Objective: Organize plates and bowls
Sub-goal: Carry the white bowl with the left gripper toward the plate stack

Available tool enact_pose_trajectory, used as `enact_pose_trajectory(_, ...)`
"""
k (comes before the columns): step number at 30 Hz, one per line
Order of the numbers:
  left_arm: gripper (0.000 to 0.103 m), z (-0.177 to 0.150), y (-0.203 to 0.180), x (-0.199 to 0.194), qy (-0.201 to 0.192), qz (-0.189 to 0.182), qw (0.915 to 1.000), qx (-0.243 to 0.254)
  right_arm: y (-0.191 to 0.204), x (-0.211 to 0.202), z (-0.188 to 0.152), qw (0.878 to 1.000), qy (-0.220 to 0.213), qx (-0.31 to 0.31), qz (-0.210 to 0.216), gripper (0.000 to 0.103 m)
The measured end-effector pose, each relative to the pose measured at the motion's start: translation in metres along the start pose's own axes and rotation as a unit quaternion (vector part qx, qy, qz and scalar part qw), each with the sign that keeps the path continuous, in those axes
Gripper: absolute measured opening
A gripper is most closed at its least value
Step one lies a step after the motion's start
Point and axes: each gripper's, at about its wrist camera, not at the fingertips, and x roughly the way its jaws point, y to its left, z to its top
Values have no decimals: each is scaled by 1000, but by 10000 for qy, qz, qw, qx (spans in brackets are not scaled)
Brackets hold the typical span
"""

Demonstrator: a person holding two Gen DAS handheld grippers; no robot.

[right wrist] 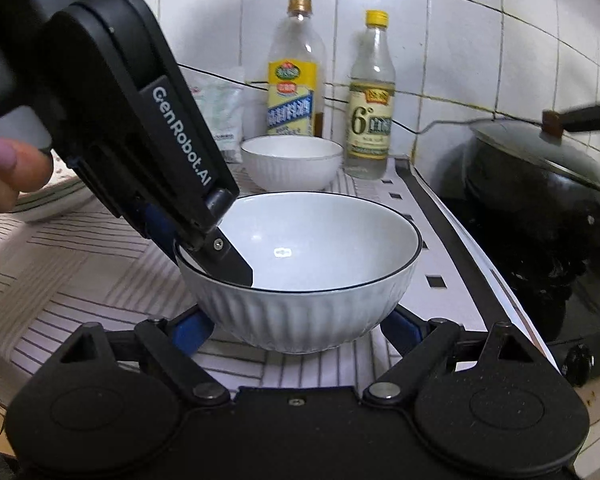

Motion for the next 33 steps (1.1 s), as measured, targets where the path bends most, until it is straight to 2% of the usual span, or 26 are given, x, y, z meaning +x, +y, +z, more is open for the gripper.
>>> enact_pose_trajectory(4, 21, -3, 14, -21, -71, 25, 9998, -181, 12, -4, 13, 9996, -100, -169, 226, 92)
enact_pose_trajectory(9, 22, -14, 38, -47, -192, 226, 9986, -439, 35, -2, 27, 9967, -230, -429, 650, 92)
enact_pose_trajectory(16, 22, -37, 89, -73, -314, 354, 9923, -1143, 72, 16, 41, 9872, -292, -906, 1279, 92)
enact_pose_trajectory(22, 22, -45, 121, -77, -406, 579, 9862, -1500, 95, 46, 53, 9794, -237, -1146, 1644, 92)
enact_pose_trajectory(26, 21, -45, 135, -72, -391, 641, 9834, -1653, 104, 62, 54, 9765, -162, -1259, 1743, 92)
enact_pose_trajectory(33, 23, -38, 147, -67, -281, 804, 9843, -1545, 115, 88, 59, 9758, 111, -1088, 1891, 92)
